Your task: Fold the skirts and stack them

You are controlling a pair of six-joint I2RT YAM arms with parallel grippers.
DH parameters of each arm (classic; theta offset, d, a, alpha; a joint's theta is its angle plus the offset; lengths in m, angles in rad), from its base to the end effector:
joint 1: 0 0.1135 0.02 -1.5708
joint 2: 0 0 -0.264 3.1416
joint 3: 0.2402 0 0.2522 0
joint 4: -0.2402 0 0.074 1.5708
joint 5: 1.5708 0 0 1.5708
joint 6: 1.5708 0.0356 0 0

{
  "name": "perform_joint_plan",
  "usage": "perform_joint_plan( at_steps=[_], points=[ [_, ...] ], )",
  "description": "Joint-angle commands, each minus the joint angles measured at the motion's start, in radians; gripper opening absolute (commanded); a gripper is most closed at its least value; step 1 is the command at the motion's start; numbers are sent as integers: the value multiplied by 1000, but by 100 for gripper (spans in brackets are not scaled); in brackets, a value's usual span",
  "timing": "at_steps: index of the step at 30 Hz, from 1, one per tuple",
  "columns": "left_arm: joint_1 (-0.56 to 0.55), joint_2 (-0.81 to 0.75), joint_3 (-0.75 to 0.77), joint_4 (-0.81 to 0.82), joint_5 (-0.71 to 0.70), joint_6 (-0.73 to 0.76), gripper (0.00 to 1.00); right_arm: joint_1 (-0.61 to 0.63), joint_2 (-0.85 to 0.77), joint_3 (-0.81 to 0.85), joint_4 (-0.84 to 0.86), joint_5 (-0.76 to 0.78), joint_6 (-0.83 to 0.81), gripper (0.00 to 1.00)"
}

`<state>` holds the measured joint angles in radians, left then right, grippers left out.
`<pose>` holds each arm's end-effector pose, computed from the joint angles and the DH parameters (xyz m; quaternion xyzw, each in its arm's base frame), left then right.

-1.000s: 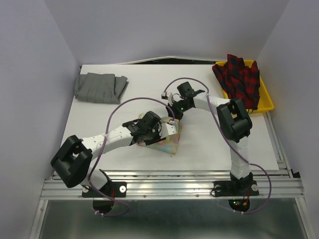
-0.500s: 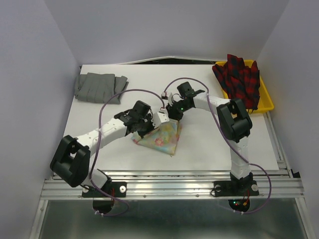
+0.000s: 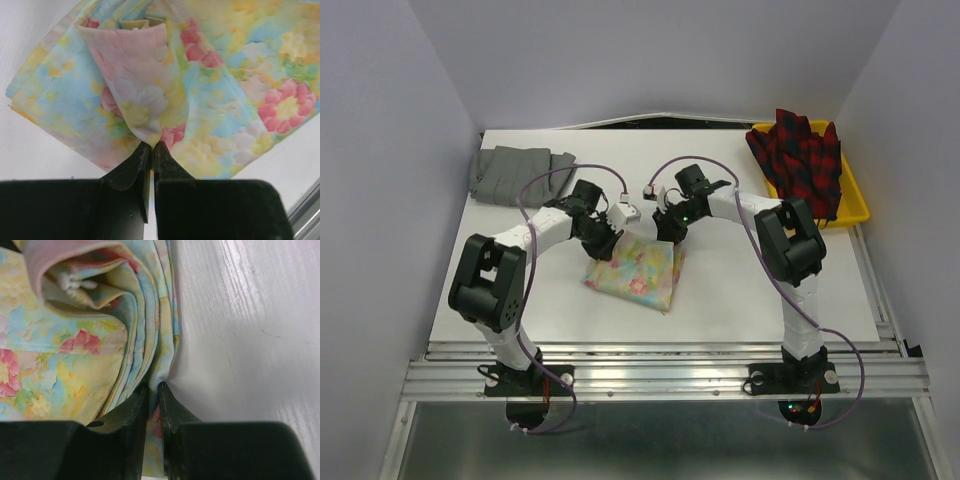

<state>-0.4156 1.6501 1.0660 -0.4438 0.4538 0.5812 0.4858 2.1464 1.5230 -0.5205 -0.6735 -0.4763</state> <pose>0.2984 -0.1488 0.2009 0.5017 0.7957 -0.1944 0.2783 0.3785 0.2250 0.1480 -0.4889 0.7853 0.3239 0.1984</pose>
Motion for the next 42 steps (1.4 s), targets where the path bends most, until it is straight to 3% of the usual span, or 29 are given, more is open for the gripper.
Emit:
perform_joint_plan(
  at_steps=[1, 9, 12, 16, 30, 36, 42],
  points=[
    [37, 43, 57, 5, 31, -24, 5, 7, 30, -38, -78, 117, -47, 20],
    [58, 62, 57, 65, 6, -58, 12, 7, 26, -52, -76, 115, -62, 20],
    [73, 4, 34, 112, 16, -96, 2, 7, 26, -53, -76, 115, -65, 20],
    [77, -23, 15, 145, 2, -115, 0, 7, 27, -58, -76, 111, -70, 19],
    [77, 223, 101, 194, -75, -241, 0, 7, 40, -52, -75, 106, -70, 20],
    [64, 269, 124, 168, -99, -245, 0, -35, 1, -41, -78, 170, -51, 23],
    [49, 263, 115, 146, -130, -224, 0, -151, -78, 49, -140, 278, -13, 35]
  ],
)
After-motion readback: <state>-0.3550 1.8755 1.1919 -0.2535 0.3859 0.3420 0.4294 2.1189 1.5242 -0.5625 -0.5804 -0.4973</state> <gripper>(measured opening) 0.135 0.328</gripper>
